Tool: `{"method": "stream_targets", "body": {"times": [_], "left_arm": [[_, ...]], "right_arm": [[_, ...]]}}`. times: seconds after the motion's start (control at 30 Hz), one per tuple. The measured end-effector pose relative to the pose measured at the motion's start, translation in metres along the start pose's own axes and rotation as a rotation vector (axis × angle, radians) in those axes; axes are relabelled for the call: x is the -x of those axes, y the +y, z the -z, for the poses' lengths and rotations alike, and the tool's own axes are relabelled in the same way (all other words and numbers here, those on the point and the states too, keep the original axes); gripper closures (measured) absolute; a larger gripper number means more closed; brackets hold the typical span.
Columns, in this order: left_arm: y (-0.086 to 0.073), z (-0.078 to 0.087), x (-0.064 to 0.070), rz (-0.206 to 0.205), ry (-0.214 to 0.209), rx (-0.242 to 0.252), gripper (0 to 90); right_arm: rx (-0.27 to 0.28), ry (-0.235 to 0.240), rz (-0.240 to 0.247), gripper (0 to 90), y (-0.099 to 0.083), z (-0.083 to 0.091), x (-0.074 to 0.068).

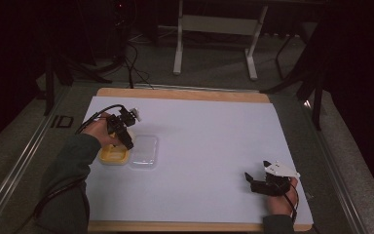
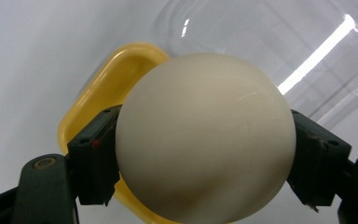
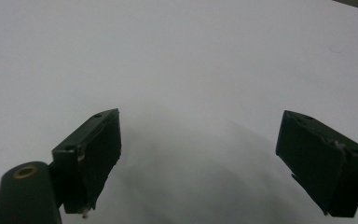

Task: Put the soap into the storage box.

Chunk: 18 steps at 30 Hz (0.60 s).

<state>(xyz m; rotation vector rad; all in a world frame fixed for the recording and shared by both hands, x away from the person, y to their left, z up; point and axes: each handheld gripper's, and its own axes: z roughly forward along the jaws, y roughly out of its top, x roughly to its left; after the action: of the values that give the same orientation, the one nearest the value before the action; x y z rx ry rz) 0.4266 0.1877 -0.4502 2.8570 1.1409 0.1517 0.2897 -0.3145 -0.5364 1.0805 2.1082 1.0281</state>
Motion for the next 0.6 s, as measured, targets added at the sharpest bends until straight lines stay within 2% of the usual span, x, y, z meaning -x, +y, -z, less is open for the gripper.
{"method": "stream_targets", "body": {"times": [0.37, 0.6], "left_arm": [[-0.0008, 0.0025, -0.0051, 0.068, 0.009, 0.014, 22.9], [-0.0014, -0.0019, -0.0083, 0.115, 0.011, 0.017, 22.9]], "right_arm": [[0.0, 0.0, -0.001, 14.0, 0.0, 0.0, 0.0], [0.0, 0.0, 0.0, 14.0, 0.0, 0.0, 0.0]]}}
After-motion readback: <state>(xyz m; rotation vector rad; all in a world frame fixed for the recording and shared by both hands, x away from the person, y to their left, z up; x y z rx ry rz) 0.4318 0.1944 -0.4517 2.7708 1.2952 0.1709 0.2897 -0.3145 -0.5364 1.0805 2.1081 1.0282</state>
